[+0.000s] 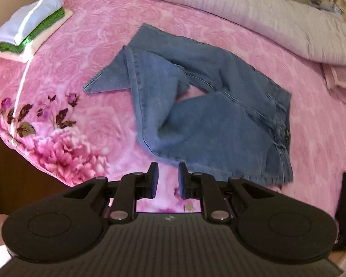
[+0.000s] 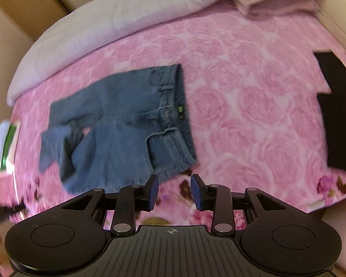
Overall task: Fold clothes
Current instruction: 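Lay the jeans flat on the bed and open both grippers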
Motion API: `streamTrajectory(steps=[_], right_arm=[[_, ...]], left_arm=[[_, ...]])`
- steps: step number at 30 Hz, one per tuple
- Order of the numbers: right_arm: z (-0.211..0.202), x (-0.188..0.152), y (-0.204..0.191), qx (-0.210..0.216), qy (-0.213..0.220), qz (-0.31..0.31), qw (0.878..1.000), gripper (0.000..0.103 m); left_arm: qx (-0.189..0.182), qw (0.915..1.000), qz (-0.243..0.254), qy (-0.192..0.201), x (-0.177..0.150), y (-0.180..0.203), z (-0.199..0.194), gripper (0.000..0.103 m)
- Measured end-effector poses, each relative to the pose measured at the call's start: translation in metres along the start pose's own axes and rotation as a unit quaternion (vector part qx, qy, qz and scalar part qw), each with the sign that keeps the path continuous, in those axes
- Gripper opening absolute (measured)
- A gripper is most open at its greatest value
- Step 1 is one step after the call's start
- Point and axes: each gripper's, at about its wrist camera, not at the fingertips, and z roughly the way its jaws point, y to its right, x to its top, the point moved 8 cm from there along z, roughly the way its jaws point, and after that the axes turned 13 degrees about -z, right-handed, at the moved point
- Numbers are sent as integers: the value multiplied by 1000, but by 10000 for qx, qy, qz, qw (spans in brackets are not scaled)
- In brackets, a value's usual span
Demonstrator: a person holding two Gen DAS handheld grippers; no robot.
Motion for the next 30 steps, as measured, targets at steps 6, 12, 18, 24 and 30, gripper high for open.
streamTrajectory(steps=[6,12,18,24,30], right_arm=[[-8,-56,-35,67,9,-940,9955,36],[4,-104,-46,159,-407,-1212,9917,36],[-16,-110,-59,262,-161,-1382,9899,36],[-37,-103,-64,171,317,-1519,9877,36],[-40,-93,-70,102,455,-1346,9898,36]], left_arm=[[240,9965,628,492,-51,20,-34,16],[370,9952,691,587,-96,21,-52,18],[435,9936,701,774,-114,19,-79,21],[561,9910,685,1001,-108,11,-93,23],[531,9898,687,1131,-91,-2,-97,24]])
